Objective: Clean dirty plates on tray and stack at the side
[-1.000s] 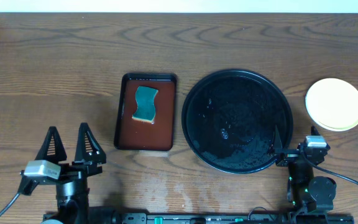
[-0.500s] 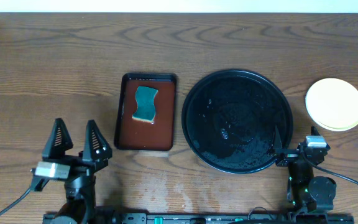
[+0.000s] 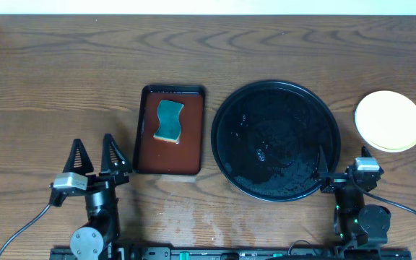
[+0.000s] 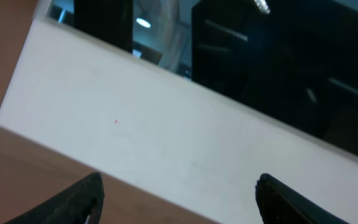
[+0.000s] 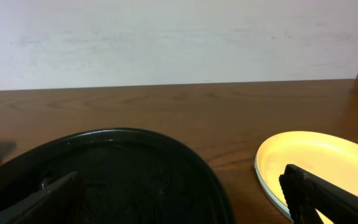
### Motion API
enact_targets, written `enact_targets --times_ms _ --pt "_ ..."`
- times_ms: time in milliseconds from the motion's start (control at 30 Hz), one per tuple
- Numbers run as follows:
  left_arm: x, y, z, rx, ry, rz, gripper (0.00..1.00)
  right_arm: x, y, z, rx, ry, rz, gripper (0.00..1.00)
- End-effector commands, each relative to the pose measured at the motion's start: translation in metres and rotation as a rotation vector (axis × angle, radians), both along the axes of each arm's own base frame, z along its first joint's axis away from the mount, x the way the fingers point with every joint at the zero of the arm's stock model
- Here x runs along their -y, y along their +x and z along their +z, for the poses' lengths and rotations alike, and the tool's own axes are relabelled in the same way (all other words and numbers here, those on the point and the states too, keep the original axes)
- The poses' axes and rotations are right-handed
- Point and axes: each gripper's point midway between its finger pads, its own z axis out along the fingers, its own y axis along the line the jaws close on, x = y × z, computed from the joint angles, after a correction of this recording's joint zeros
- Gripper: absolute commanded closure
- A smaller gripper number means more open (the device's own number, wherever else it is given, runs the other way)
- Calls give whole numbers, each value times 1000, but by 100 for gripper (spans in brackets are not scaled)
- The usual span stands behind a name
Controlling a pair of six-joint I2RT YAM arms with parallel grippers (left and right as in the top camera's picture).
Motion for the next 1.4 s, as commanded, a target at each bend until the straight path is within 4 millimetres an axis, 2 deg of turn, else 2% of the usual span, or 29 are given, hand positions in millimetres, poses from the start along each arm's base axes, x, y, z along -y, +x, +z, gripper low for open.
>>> enact_targets --times_ms 0,133,267,333,433,533,833,1367 --pt "-3 4 -17 -39 -7 11 21 -1 0 0 2 -5 0 1" --pt "-2 11 -43 -147 -10 8 21 -1 0 0 2 -5 0 1" --pt "-2 16 -81 -304 -5 5 22 -1 0 0 2 -5 -1 1" --pt "9 17 -97 -379 92 -41 21 -1 0 0 2 -5 -1 1" --pt "26 17 -110 -434 268 -122 21 -1 0 0 2 -5 0 1" --pt "34 16 -111 -432 378 -150 21 -1 0 0 2 -5 -1 1" --pt "33 15 -125 -490 372 -160 21 -1 0 0 2 -5 -1 1" --pt "33 15 -125 -489 373 -160 21 -1 0 0 2 -5 -1 1"
